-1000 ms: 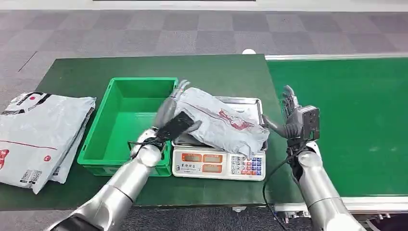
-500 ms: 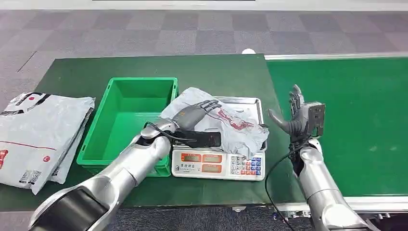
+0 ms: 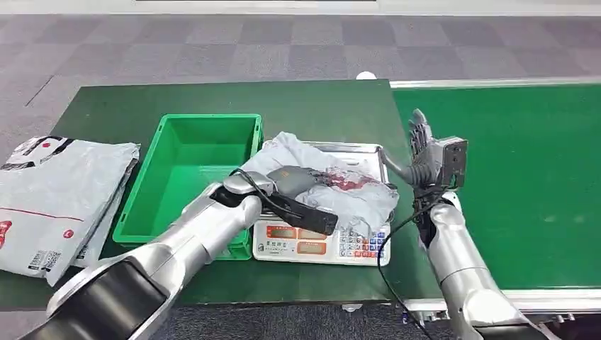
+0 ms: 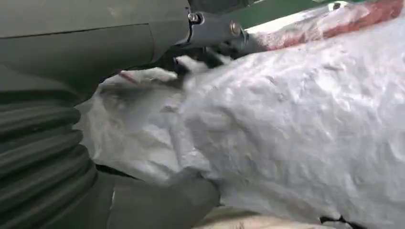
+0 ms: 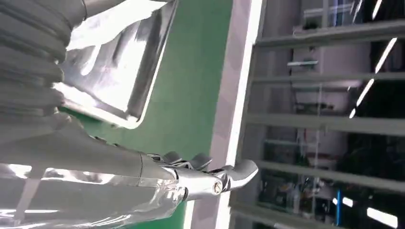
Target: Moved the parcel from conveyor to table for the left to box.
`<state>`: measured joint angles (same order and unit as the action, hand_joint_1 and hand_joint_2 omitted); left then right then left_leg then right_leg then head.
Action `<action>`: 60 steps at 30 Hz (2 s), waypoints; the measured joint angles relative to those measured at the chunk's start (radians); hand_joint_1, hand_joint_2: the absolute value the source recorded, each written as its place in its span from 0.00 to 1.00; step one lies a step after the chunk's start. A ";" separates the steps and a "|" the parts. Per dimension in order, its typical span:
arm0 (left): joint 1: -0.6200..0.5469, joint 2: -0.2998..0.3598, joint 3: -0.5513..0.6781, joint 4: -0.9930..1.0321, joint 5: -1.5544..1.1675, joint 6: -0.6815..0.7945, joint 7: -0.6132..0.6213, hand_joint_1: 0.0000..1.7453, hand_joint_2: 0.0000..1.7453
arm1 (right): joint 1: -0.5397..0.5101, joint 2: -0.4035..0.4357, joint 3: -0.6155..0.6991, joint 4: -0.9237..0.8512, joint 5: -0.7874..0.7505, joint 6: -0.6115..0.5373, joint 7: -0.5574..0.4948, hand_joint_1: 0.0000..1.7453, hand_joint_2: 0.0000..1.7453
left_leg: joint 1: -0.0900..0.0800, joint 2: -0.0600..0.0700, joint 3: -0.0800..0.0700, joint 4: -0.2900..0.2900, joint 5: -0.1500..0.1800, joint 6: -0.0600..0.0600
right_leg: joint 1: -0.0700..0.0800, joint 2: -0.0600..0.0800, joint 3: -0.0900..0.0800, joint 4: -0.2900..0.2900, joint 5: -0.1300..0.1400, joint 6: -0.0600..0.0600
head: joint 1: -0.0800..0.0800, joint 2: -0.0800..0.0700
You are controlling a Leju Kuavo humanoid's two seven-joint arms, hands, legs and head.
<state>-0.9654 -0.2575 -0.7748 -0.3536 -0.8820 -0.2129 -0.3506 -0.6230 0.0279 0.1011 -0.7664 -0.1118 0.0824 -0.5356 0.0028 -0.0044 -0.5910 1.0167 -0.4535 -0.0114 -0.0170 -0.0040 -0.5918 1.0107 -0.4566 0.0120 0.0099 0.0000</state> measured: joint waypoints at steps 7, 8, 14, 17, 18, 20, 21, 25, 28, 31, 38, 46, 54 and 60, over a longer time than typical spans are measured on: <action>0.000 0.003 -0.005 0.010 0.005 0.020 -0.013 1.00 1.00 | -0.010 0.012 0.000 -0.006 -0.014 0.003 0.005 0.00 1.00 | 0.000 0.000 0.000 0.000 0.000 0.000 | 0.000 0.000 0.000 0.000 0.000 0.000 | 0.000 0.000; 0.000 0.003 -0.005 0.010 0.005 0.026 -0.017 1.00 1.00 | -0.010 0.012 0.000 -0.007 -0.015 0.003 0.005 0.00 1.00 | 0.000 0.000 0.000 0.000 0.000 0.000 | 0.000 0.000 0.000 0.000 0.000 0.000 | 0.000 0.000; 0.000 -0.008 -0.021 0.004 -0.037 0.066 -0.018 1.00 1.00 | 0.015 0.012 0.000 -0.069 -0.023 -0.002 0.015 0.00 1.00 | 0.000 0.000 0.000 0.000 0.000 0.000 | 0.000 -0.001 0.000 0.000 0.000 0.000 | 0.000 0.000; -0.003 -0.017 -0.053 -0.006 -0.081 0.121 0.002 1.00 1.00 | 0.040 0.012 0.000 -0.111 -0.023 -0.003 0.023 0.00 1.00 | 0.000 0.000 0.000 0.000 0.000 0.000 | 0.000 0.000 -0.001 0.000 0.000 0.000 | 0.000 0.000; -0.005 -0.020 -0.060 -0.011 -0.091 0.139 0.011 1.00 1.00 | 0.051 0.011 0.000 -0.122 -0.023 -0.005 0.023 0.00 1.00 | 0.000 0.000 0.000 0.000 0.000 0.000 | 0.000 0.000 -0.001 0.000 0.000 0.000 | 0.000 0.000; -0.013 -0.024 -0.064 -0.027 -0.107 0.180 0.032 1.00 1.00 | 0.075 0.011 -0.002 -0.149 -0.023 -0.011 0.023 0.00 1.00 | 0.000 0.000 0.000 0.000 0.000 0.000 | 0.000 0.000 -0.001 0.000 0.000 0.000 | 0.000 0.000; -0.018 -0.024 -0.065 -0.039 -0.115 0.205 0.050 1.00 1.00 | 0.091 0.011 -0.007 -0.165 -0.021 -0.014 0.024 0.00 1.00 | 0.000 0.000 0.000 0.000 0.000 0.000 | 0.000 0.000 -0.001 0.000 0.000 0.000 | 0.000 0.000; -0.039 -0.015 -0.065 -0.097 -0.150 0.264 0.131 1.00 1.00 | 0.145 0.011 -0.027 -0.222 0.000 -0.018 0.032 0.00 1.00 | 0.000 0.000 -0.001 0.000 0.000 0.000 | 0.000 0.000 -0.001 0.000 0.000 0.000 | 0.000 0.000; -0.045 -0.007 -0.065 -0.126 -0.161 0.266 0.151 1.00 1.00 | 0.162 0.011 -0.041 -0.246 0.007 -0.018 0.039 0.00 1.00 | 0.000 0.000 0.000 0.000 0.000 0.000 | 0.000 0.000 -0.001 0.000 0.000 0.000 | 0.000 0.000; -0.046 -0.001 -0.060 -0.143 -0.179 0.291 0.214 1.00 1.00 | 0.171 0.011 -0.053 -0.262 0.019 -0.018 0.046 0.00 1.00 | 0.000 0.000 -0.001 0.000 0.000 0.000 | 0.000 0.000 -0.001 0.000 0.000 0.000 | 0.000 0.000; -0.034 0.076 0.035 -0.140 -0.188 0.320 0.365 1.00 1.00 | 0.214 0.011 -0.080 -0.310 0.062 -0.015 0.071 0.00 1.00 | 0.000 0.000 0.000 -0.001 0.000 0.000 | 0.000 0.001 -0.001 0.000 0.000 0.000 | 0.000 0.000; 0.019 0.167 0.153 -0.100 -0.235 0.326 0.505 1.00 1.00 | 0.301 0.011 -0.116 -0.404 0.101 -0.026 0.102 0.00 1.00 | 0.000 0.000 -0.001 -0.001 0.000 0.000 | 0.000 0.001 -0.001 0.000 0.000 -0.001 | 0.000 0.000; 0.035 0.200 0.204 -0.086 -0.245 0.326 0.511 1.00 1.00 | 0.327 0.011 -0.135 -0.444 0.104 -0.031 0.112 0.00 1.00 | 0.000 0.000 -0.001 -0.001 0.000 0.000 | 0.000 0.001 -0.001 0.000 0.000 0.000 | 0.000 0.000; 0.051 0.219 0.227 -0.091 -0.276 0.332 0.543 1.00 1.00 | 0.336 0.010 -0.151 -0.460 0.105 -0.041 0.119 0.00 1.00 | 0.000 0.000 -0.001 -0.001 0.000 0.000 | 0.000 0.001 -0.002 0.000 0.000 0.000 | 0.000 0.000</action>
<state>-0.9139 -0.0385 -0.5474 -0.4444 -1.1582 0.1194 0.1923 -0.2868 0.0378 -0.0496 -1.2265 -0.0065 0.0416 -0.4162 0.0030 -0.0041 -0.5917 1.0158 -0.4533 -0.0117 -0.0168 -0.0032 -0.5933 1.0108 -0.4570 0.0116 0.0099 0.0000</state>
